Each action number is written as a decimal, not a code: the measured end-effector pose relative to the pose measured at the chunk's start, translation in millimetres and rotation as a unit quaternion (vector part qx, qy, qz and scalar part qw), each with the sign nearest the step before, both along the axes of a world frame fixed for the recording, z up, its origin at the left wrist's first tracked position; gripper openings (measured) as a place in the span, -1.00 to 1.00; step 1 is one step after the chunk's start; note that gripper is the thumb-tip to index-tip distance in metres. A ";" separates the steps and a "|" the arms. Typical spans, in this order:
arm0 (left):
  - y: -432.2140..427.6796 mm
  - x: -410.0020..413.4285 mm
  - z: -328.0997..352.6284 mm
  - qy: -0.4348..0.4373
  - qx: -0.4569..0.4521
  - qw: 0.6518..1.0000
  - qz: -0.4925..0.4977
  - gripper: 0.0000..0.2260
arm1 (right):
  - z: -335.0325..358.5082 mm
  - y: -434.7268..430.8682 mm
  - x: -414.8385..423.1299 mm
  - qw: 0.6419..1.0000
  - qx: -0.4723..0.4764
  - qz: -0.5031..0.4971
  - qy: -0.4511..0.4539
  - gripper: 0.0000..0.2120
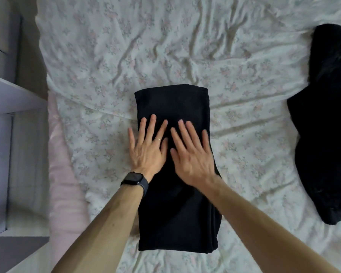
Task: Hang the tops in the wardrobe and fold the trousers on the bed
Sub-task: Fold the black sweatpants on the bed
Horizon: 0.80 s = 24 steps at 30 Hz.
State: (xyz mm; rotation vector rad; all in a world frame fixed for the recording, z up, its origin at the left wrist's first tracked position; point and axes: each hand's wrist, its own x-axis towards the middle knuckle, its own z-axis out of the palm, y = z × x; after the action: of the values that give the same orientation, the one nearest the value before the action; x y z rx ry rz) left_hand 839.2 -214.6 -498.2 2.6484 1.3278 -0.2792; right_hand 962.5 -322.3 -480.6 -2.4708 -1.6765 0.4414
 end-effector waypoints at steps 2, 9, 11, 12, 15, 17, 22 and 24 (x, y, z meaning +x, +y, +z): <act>13.8 -8.6 2.1 0.032 -0.010 0.999 0.028 -0.50 | -18.2 2.3 37.0 0.991 -0.101 -0.076 -0.032 -0.41; -40.3 15.1 29.5 -0.076 0.033 0.995 -0.047 -0.42 | 3.3 5.5 49.7 0.986 0.027 -0.163 0.013 -0.39; -74.9 6.8 31.2 -0.050 -0.009 0.997 -0.059 -0.42 | 13.4 -16.3 10.6 0.987 0.033 -0.152 0.039 -0.39; -84.7 -3.5 27.9 -0.023 -0.031 0.998 -0.054 -0.44 | 15.1 -31.5 -6.5 0.988 0.017 -0.144 0.052 -0.40; -84.0 -45.6 26.1 0.030 -0.064 0.997 -0.020 -0.48 | 21.0 -91.5 -48.2 0.991 -0.061 -0.106 0.051 -0.40; -72.1 -62.6 30.9 0.020 -0.047 0.999 0.000 -0.48 | 26.9 -127.7 -59.2 0.983 -0.074 -0.155 0.056 -0.38; -86.4 -95.5 58.9 -0.081 -0.088 0.981 0.151 -0.54 | 48.1 -188.9 -70.8 0.921 -0.041 -0.320 0.218 -0.57; -101.3 -98.3 62.9 -0.062 -0.209 0.947 0.237 -0.51 | 47.4 -191.8 -70.2 0.898 -0.072 -0.337 0.273 -0.60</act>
State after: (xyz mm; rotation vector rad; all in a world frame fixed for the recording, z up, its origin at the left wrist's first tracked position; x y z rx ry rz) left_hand 740.9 -315.9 -435.3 1.9050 1.5998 -0.2827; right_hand 892.3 -514.0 -433.2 -2.4787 -0.5472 1.0454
